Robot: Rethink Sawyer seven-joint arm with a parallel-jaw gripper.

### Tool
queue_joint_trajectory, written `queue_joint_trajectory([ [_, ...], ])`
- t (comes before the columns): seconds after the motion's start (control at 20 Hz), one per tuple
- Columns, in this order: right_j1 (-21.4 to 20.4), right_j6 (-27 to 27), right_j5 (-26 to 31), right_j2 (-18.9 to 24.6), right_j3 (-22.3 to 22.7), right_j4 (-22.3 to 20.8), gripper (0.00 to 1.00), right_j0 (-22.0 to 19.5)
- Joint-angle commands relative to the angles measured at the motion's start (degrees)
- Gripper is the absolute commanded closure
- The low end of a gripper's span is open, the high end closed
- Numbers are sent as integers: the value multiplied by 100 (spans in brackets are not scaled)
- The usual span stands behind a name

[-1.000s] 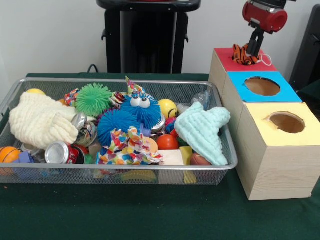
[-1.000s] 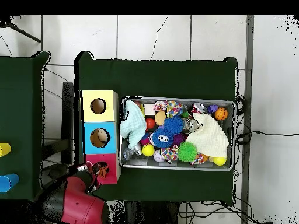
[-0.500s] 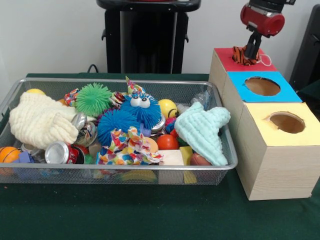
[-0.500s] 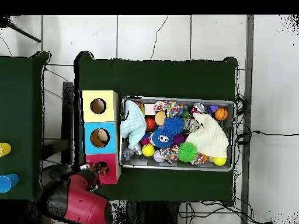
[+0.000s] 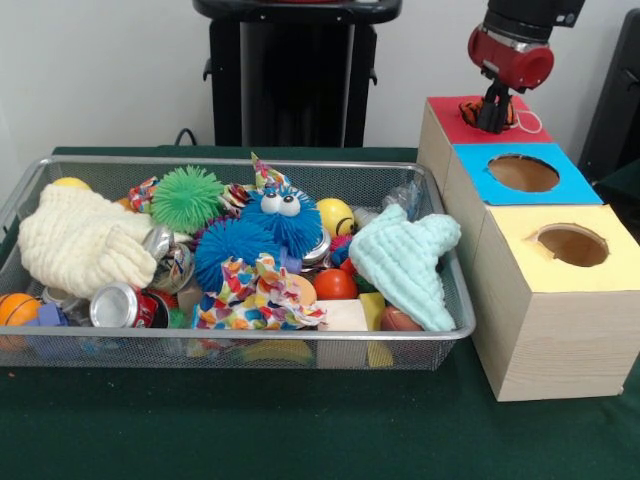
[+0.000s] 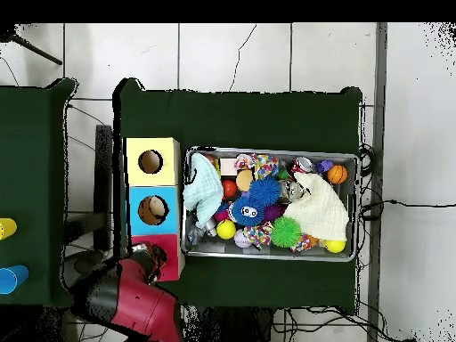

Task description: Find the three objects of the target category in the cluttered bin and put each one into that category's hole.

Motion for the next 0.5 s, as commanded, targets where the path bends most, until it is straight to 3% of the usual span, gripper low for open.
queue_joint_trajectory([
  [0.05, 755, 790, -755, 1190, 402, -143, 100, -500],
  [0.35, 488, 691, -656, 1309, 545, -220, 100, -611],
  [0.5, 250, 622, -277, 1427, 648, -143, 100, -676],
])
